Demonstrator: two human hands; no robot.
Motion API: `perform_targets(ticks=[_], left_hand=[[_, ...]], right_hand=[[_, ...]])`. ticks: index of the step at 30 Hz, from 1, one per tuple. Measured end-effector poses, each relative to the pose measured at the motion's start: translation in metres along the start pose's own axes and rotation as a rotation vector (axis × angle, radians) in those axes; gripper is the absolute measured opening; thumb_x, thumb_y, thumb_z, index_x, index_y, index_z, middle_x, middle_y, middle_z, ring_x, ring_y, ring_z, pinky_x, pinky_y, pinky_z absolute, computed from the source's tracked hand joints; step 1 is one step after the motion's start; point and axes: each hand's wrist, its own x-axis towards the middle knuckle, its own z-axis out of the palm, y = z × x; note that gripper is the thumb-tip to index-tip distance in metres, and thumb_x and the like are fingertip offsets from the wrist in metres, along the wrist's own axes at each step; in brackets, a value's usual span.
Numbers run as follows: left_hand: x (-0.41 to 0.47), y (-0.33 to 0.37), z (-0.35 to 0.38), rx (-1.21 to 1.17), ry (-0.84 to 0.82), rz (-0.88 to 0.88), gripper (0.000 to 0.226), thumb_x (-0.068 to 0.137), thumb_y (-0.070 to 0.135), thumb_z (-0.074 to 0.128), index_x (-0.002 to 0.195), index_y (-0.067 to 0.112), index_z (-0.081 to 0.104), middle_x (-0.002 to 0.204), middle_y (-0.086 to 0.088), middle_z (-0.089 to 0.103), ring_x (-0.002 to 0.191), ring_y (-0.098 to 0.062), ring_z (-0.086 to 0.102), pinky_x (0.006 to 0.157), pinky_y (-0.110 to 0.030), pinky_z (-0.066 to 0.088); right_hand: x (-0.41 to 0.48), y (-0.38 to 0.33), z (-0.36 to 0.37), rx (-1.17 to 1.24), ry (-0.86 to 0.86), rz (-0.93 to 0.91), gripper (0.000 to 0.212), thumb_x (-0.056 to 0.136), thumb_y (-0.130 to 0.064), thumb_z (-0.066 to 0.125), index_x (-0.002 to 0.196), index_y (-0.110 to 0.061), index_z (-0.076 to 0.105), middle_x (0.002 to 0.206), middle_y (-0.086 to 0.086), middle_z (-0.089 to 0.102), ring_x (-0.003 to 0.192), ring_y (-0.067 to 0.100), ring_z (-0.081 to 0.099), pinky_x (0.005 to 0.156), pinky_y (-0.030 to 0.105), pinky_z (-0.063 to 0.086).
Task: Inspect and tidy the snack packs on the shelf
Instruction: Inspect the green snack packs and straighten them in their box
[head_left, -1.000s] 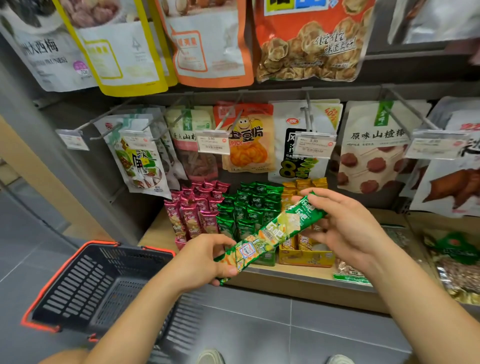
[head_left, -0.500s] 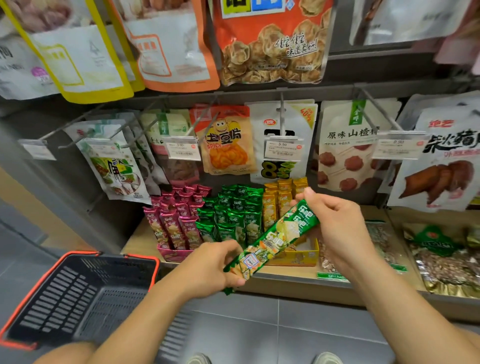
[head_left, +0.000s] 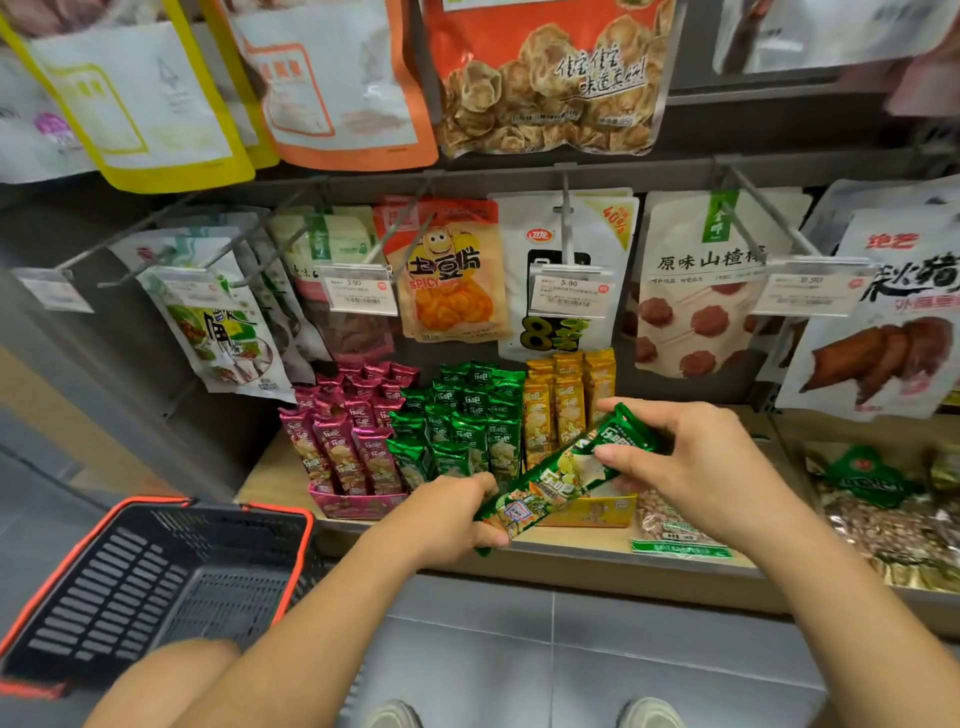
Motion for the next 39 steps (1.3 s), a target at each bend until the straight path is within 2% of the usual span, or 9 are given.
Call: perform_targets(ticks=[6,9,13,17,20,25,29,33,39], left_hand=[[0.005,0.003,-0.011,0.183,0.131,0.003,0.049,0.083,0.033,0.073,0.125,0.016,0.053,0.112,-0.011,0.068,0.104,-0.032,0.064,0.086,-0.041,0.052],[0.006,-0.001,-0.028,0.272,0.247,0.062,0.041,0.086,0.012,0.066,0.126,0.017,0.056,0.107,-0.010,0.068,0.102,-0.030,0.063,0.086,-0.041,0.052],[0.018,-0.011,-0.051,0.429,0.410,0.200,0.042,0.088,0.008,0.060,0.128,0.018,0.059,0.128,-0.005,0.056,0.117,-0.026,0.047,0.096,-0.040,0.046],[0.036,-0.020,-0.042,0.571,0.261,0.241,0.067,0.092,0.030,0.061,0.151,0.022,0.030,0.161,-0.005,0.020,0.146,-0.027,0.018,0.115,-0.044,0.028],[0.047,-0.031,-0.030,0.601,0.239,0.215,0.073,0.091,0.035,0.062,0.153,0.021,0.024,0.160,-0.005,0.023,0.147,-0.026,0.019,0.117,-0.043,0.021],[0.056,-0.040,-0.033,0.537,0.352,0.272,0.059,0.087,0.031,0.066,0.141,0.021,0.044,0.141,0.000,0.049,0.133,-0.023,0.038,0.108,-0.040,0.033],[0.061,-0.042,-0.033,0.468,0.324,0.272,0.062,0.085,0.027,0.067,0.142,0.022,0.043,0.140,0.000,0.048,0.132,-0.023,0.038,0.106,-0.041,0.034],[0.064,-0.043,-0.037,0.365,0.248,0.274,0.066,0.085,0.031,0.067,0.145,0.022,0.041,0.143,-0.002,0.045,0.135,-0.024,0.034,0.108,-0.044,0.034],[0.067,-0.044,-0.041,0.227,0.214,0.242,0.057,0.088,0.037,0.062,0.141,0.026,0.046,0.147,0.001,0.040,0.137,-0.023,0.030,0.109,-0.048,0.032]], right_hand=[[-0.001,-0.007,-0.006,-0.044,0.016,-0.044,0.042,0.086,-0.015,0.072,0.119,-0.040,0.066,0.112,-0.016,0.069,0.101,-0.002,0.064,0.091,0.019,0.051],[0.001,-0.009,-0.007,-0.090,0.168,-0.047,0.040,0.081,-0.015,0.077,0.114,-0.036,0.070,0.107,-0.010,0.071,0.092,-0.001,0.064,0.083,0.017,0.049],[0.007,-0.006,-0.001,-0.197,0.287,-0.054,0.038,0.079,-0.016,0.079,0.113,-0.031,0.072,0.098,-0.012,0.070,0.071,-0.012,0.054,0.063,0.000,0.038],[0.013,-0.005,0.019,-0.249,0.332,-0.060,0.035,0.079,-0.017,0.079,0.113,-0.025,0.073,0.100,-0.007,0.073,0.079,-0.002,0.060,0.066,-0.007,0.037],[0.020,-0.002,0.040,-0.301,0.352,-0.087,0.034,0.080,-0.012,0.078,0.113,-0.020,0.073,0.101,-0.004,0.074,0.078,0.001,0.059,0.068,-0.010,0.034],[0.032,0.006,0.073,-0.297,0.292,-0.084,0.030,0.084,-0.005,0.071,0.111,-0.019,0.072,0.097,-0.006,0.073,0.060,-0.011,0.053,0.060,0.003,0.041],[0.041,0.014,0.096,-0.390,0.177,-0.101,0.028,0.086,-0.001,0.066,0.108,-0.018,0.068,0.105,-0.004,0.071,0.087,-0.003,0.062,0.081,0.014,0.048],[0.050,0.026,0.110,-0.581,0.040,-0.104,0.028,0.086,0.001,0.060,0.109,-0.012,0.067,0.110,0.007,0.070,0.102,0.027,0.065,0.089,0.042,0.052],[0.057,0.037,0.128,-0.860,-0.233,-0.133,0.044,0.084,0.003,0.055,0.127,-0.007,0.060,0.145,0.009,0.046,0.127,0.029,0.050,0.102,0.038,0.044]])
